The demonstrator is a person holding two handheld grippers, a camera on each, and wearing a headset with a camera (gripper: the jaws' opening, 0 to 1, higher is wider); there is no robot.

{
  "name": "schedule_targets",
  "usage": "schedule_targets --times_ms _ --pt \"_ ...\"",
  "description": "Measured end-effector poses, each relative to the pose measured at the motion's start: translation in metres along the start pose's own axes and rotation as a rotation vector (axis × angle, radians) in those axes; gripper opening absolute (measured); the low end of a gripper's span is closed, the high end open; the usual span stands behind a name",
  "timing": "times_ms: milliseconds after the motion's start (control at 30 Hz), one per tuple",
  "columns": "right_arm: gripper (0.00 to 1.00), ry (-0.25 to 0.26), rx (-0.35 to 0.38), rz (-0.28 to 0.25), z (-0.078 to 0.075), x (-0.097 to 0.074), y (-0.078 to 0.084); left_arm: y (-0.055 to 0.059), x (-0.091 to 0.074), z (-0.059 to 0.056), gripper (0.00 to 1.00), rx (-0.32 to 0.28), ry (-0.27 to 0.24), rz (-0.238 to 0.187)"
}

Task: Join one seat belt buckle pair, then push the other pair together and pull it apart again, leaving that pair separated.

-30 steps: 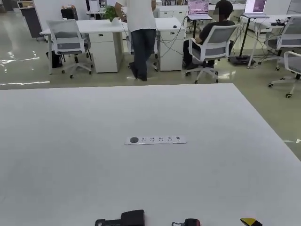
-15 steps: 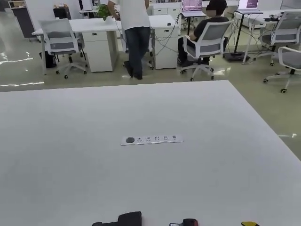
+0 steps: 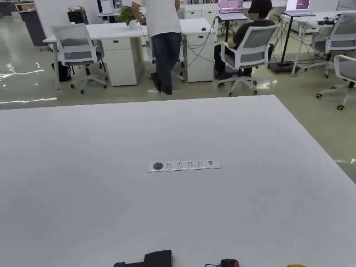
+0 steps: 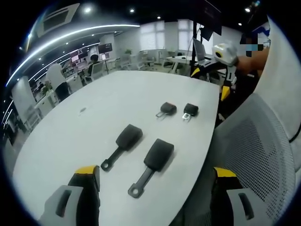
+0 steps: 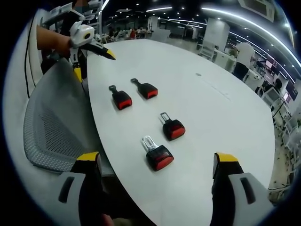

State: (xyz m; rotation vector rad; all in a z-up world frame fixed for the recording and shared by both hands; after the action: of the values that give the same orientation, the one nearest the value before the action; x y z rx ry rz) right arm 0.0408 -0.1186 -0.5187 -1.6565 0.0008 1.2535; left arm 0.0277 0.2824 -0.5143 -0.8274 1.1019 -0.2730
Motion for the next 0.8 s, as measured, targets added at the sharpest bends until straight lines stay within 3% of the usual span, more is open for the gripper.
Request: schedule_targets --times_ms 300,567,800 --pt "1.00 -0.010 -0.017 0.016 0.003 0.001 -0.009 0.001 -0.003 0.002 1.00 -0.011 -0.011 0.014" --pt "0.99 -0.019 0.000 0.015 0.004 0.000 -0.010 0.019 -0.008 0.003 1.00 -0.036 -0.007 0.036" --pt "0.98 -0.029 0.004 0.018 0.007 0.000 -0.006 0.010 -0.006 0.002 0.99 -0.031 -0.009 0.024"
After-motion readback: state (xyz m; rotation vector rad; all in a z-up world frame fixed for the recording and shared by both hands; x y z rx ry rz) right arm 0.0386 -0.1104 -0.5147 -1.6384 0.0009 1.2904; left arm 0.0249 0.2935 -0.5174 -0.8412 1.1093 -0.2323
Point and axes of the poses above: the centre of the closed fingertips' face, and the gripper's own axes: x roughly forward along the fingers, z roughly to its left, y roughly out of its underside, the point moved 10 cm from there along -x, roughly backward along the fingers, and after that the axes turned 13 degrees about x, right-handed, at the moved point
